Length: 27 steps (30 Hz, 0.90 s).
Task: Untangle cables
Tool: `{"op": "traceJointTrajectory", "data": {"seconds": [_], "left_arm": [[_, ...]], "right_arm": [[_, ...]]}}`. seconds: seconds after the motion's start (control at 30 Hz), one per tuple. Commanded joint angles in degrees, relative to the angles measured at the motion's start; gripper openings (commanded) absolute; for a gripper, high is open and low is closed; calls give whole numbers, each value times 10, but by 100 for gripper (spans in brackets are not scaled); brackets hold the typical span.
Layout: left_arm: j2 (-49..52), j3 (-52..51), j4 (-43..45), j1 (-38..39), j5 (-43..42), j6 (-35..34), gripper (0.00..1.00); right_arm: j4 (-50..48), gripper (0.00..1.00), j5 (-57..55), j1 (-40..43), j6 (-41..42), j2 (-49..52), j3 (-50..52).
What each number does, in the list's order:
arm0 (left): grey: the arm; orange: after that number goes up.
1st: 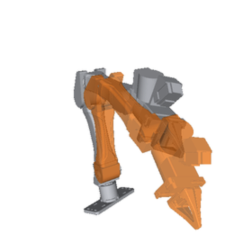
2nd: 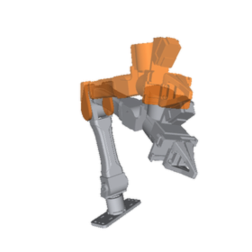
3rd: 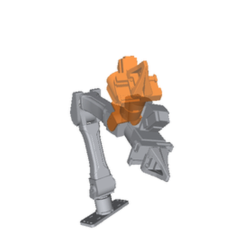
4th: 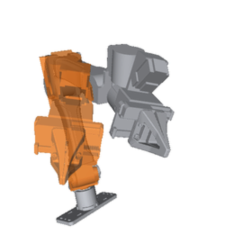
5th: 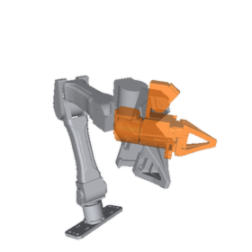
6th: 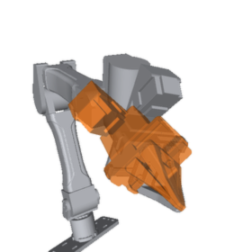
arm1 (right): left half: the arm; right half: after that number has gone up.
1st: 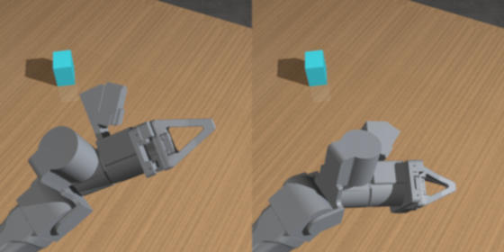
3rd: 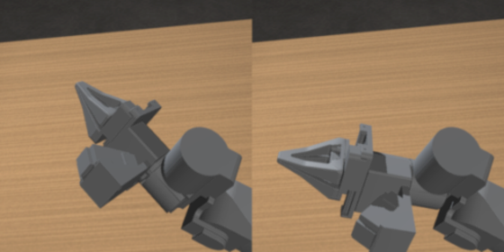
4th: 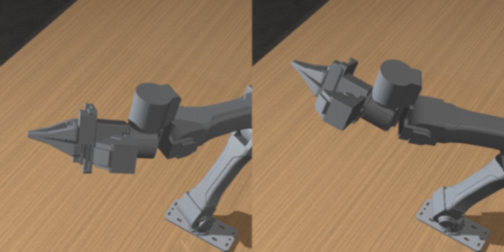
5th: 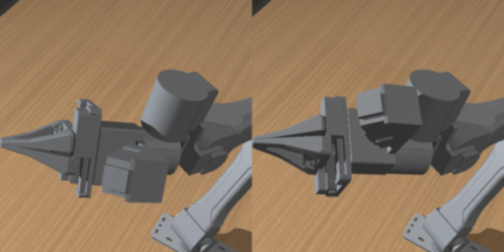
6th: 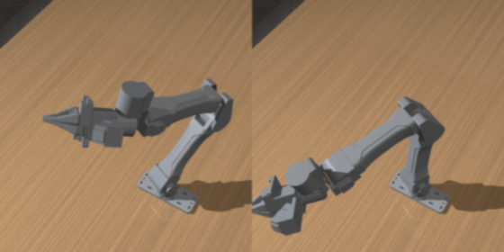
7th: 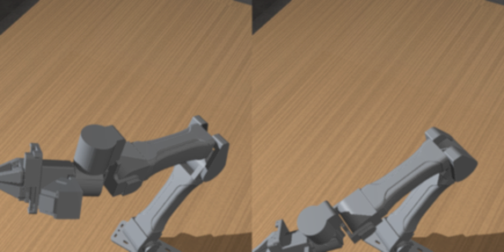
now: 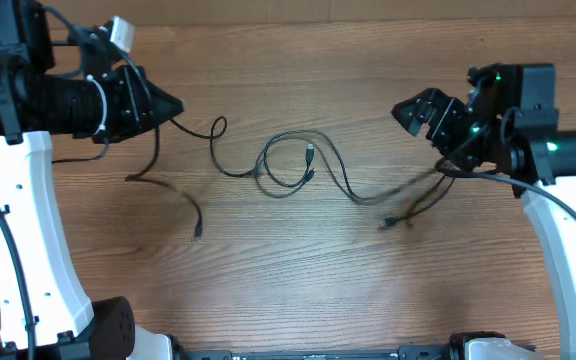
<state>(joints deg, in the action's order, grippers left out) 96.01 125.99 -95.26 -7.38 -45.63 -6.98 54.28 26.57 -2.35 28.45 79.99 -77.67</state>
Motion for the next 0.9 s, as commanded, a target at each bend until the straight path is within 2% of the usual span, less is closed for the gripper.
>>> {"op": "traceJointTrajectory", "data": {"seconds": [0.0,0.07,0.17,0.37,0.5,0.57,0.7,0.8,0.83,0.87], "left_arm": [[-2,6,15,19,-130,-10,4],[-2,6,38,28,-197,-41,4],[-2,6,68,41,-235,-104,4],[-2,6,104,84,-234,-193,4],[-2,6,133,121,-234,-268,4],[-2,6,150,133,-228,-273,4],[-2,6,158,149,-141,-273,4],[-2,6,139,155,11,-273,4],[-1,6,116,158,119,-273,4],[-1,6,102,160,163,-274,4]], "right_arm": [[-2,100,119,-3,-73,11,-1],[-10,100,170,-4,-107,14,-1],[-25,100,188,-15,-137,14,-1],[-77,100,176,-73,-166,14,-1],[-121,100,96,-131,-165,14,0],[-133,100,91,-152,-162,14,0],[-152,100,98,-186,-131,14,0],[-155,100,107,-205,-130,14,0],[-154,100,111,-213,-130,14,0],[-153,100,121,-215,-130,14,0]]}}
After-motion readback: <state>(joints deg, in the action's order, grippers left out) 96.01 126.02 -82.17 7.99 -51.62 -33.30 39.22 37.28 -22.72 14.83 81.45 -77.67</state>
